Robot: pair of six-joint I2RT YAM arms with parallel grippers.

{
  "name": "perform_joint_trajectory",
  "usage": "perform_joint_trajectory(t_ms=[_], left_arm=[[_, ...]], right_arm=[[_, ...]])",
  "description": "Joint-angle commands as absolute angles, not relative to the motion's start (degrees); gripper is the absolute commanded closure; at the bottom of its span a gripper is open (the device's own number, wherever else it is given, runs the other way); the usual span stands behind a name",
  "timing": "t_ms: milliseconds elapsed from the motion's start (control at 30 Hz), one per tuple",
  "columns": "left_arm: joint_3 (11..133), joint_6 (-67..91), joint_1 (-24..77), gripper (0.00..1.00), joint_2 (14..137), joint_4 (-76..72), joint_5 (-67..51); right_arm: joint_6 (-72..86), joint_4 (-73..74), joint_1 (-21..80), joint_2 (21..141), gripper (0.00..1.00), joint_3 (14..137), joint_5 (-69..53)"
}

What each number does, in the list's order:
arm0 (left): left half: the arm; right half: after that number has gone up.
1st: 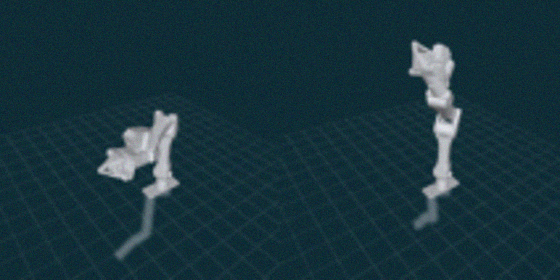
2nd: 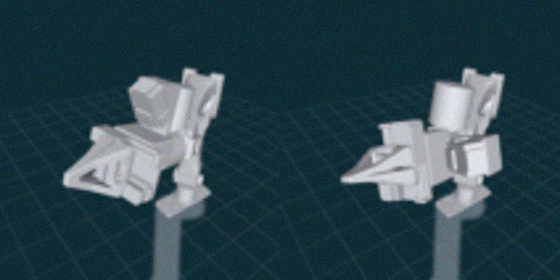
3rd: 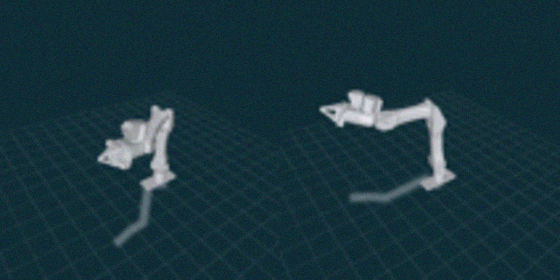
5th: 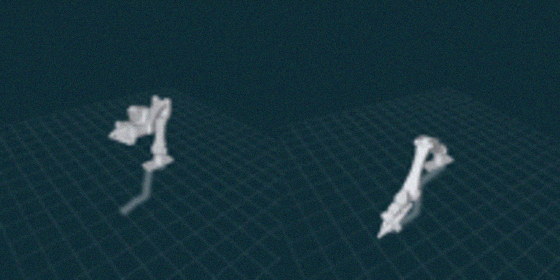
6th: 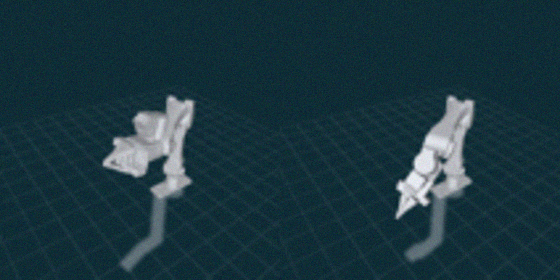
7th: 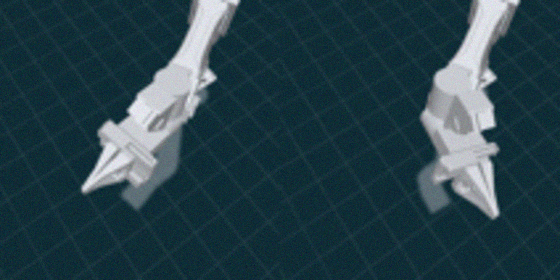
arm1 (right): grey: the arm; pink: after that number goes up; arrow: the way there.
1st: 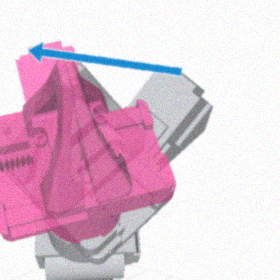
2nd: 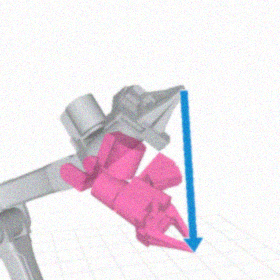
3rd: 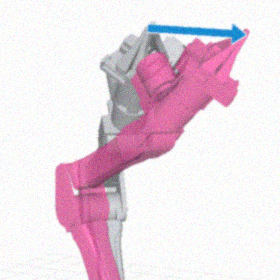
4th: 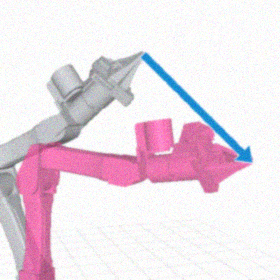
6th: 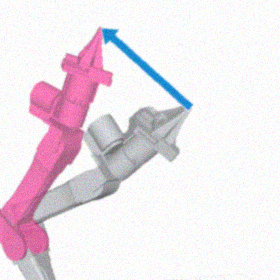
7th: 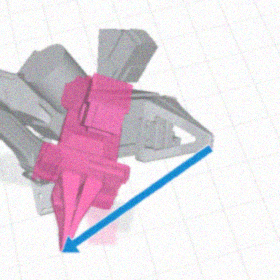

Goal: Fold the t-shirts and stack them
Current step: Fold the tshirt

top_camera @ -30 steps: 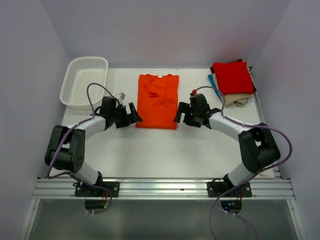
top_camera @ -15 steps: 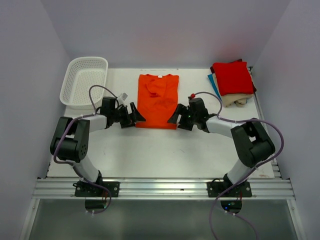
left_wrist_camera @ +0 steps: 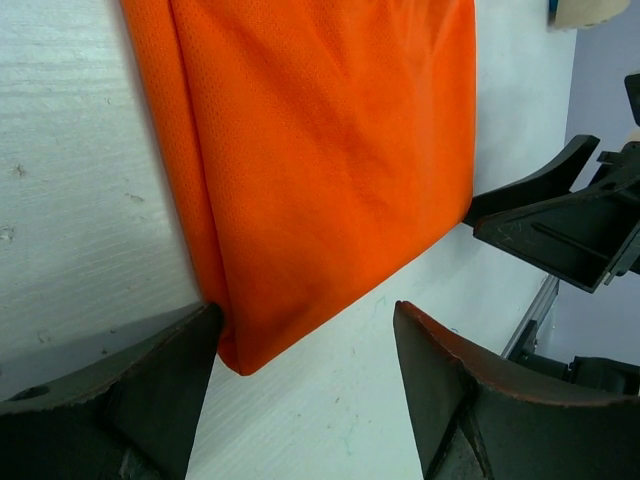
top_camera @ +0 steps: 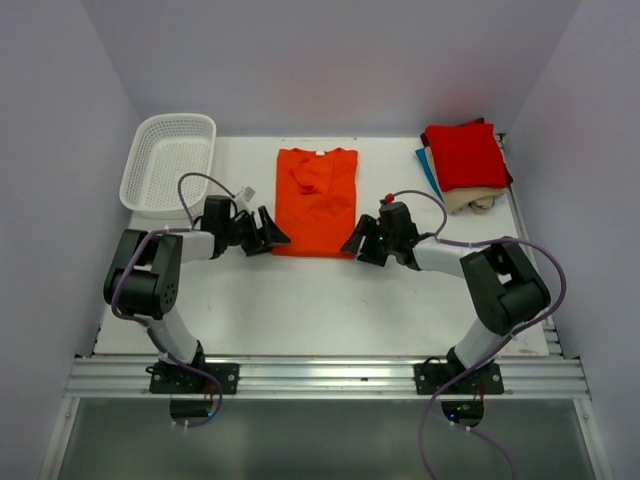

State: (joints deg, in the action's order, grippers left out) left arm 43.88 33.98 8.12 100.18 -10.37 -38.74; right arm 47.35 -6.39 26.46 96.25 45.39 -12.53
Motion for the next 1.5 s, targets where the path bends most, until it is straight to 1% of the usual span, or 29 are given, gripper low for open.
perform_joint_trajectory(t_ms=[0,67,233,300,433,533,600,667,800,1167,1333,1367,1433,1467], left_arm=[[40.5,33.3,8.0,0.25,104.4,-6.9,-34.8],[40.1,33.5,8.0,0.27,105.3,-7.6,-34.9],[39.3,34.0,8.0,0.35,106.7,-9.8,-35.5],[39.2,34.2,8.0,0.39,107.0,-10.3,-35.7],[38.9,34.6,8.0,0.43,108.0,-11.6,-35.9],[38.9,35.0,8.0,0.46,108.5,-12.2,-36.2],[38.8,35.0,8.0,0.48,108.5,-12.4,-36.3],[38.7,34.9,8.0,0.5,108.5,-12.2,-36.1],[38.7,34.8,8.0,0.53,108.5,-12.0,-35.6],[38.1,34.6,8.0,0.74,110.0,-13.6,-37.4],[38.0,34.7,8.0,0.8,109.7,-13.6,-37.2],[38.0,34.8,8.0,0.83,109.6,-13.6,-37.1],[38.0,34.9,8.1,0.86,109.4,-13.7,-37.1],[38.0,34.9,8.0,0.9,109.2,-13.7,-37.1]], right_arm=[[47.4,-7.2,26.3,98.0,0.39,43.9,-11.0],[47.7,-8.1,26.4,98.8,0.43,43.9,-11.2],[48.1,-8.9,26.4,100.5,0.69,43.9,-11.3],[48.3,-9.3,26.4,100.5,0.73,43.5,-11.0],[47.6,-9.1,26.4,100.4,0.76,43.3,-10.3],[47.6,-9.2,26.3,100.5,0.82,43.3,-10.2],[47.5,-9.3,26.4,100.5,0.89,43.3,-10.2],[47.5,-9.1,26.4,100.5,0.91,43.3,-10.2],[47.3,-8.8,26.4,100.5,1.0,43.5,-9.8],[46.7,-8.6,26.4,99.8,1.0,43.1,-9.8],[46.4,-8.3,26.4,99.5,1.0,42.8,-9.6],[46.3,-8.3,26.4,99.4,1.0,42.8,-9.5],[46.3,-8.3,26.3,99.3,1.0,42.7,-9.4],[46.3,-8.3,26.3,99.4,1.0,42.7,-9.4]])
